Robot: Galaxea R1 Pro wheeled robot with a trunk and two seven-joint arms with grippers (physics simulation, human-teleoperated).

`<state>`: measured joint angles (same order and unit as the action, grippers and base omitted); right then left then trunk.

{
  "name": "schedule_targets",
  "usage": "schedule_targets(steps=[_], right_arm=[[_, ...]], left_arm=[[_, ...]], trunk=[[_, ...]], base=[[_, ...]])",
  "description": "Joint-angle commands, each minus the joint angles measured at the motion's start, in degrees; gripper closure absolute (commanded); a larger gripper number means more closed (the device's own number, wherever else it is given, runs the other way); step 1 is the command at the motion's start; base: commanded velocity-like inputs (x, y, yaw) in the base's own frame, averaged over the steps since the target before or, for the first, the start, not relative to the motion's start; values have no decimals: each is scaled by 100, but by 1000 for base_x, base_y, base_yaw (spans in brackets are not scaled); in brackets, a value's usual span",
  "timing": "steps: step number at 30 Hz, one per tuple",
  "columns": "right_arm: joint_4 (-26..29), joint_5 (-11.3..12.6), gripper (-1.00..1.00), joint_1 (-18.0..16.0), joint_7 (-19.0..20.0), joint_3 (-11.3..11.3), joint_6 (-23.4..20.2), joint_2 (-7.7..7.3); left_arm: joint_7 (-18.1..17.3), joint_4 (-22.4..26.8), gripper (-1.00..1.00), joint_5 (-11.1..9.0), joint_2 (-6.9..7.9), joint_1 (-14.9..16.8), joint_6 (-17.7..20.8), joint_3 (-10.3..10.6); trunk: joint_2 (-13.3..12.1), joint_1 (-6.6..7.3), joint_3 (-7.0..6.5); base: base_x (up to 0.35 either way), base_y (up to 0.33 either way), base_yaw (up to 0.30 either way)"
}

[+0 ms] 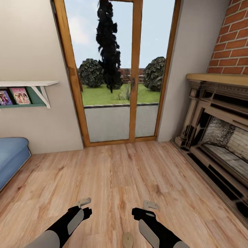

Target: Place each of the two pumpkins and all three candles from the living room inside a cabinet in the living room (use any cabinet), then make sure every cabinet is closed, and position the cauldron so it is next to a table in the living room.

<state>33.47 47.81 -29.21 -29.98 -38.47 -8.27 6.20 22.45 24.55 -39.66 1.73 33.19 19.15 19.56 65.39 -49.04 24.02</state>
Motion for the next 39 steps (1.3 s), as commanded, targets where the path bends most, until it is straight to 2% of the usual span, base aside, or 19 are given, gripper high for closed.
schedule_targets(steps=[1, 18, 27, 39], right_arm=[[10, 18, -100, -6, -43, -29, -24, -5], [-39, -51, -100, -6, -32, -46, 15, -5], [-35, 2, -100, -6, -47, -38, 26, -5], [-25, -43, -100, -6, -49, -38, 18, -5]], left_arm=[[48, 14, -100, -51, 6, 3, 20, 48], [47, 14, -100, -51, 10, 3, 25, 48], [41, 14, -100, -51, 3, 3, 29, 48], [40, 14, -100, -51, 3, 3, 34, 74]], trunk=[[4, -3, 7], [4, -3, 7], [4, -3, 7], [4, -3, 7]], base=[[235, -160, 72], [222, -164, 18], [33, -19, 0], [0, 0, 0]])
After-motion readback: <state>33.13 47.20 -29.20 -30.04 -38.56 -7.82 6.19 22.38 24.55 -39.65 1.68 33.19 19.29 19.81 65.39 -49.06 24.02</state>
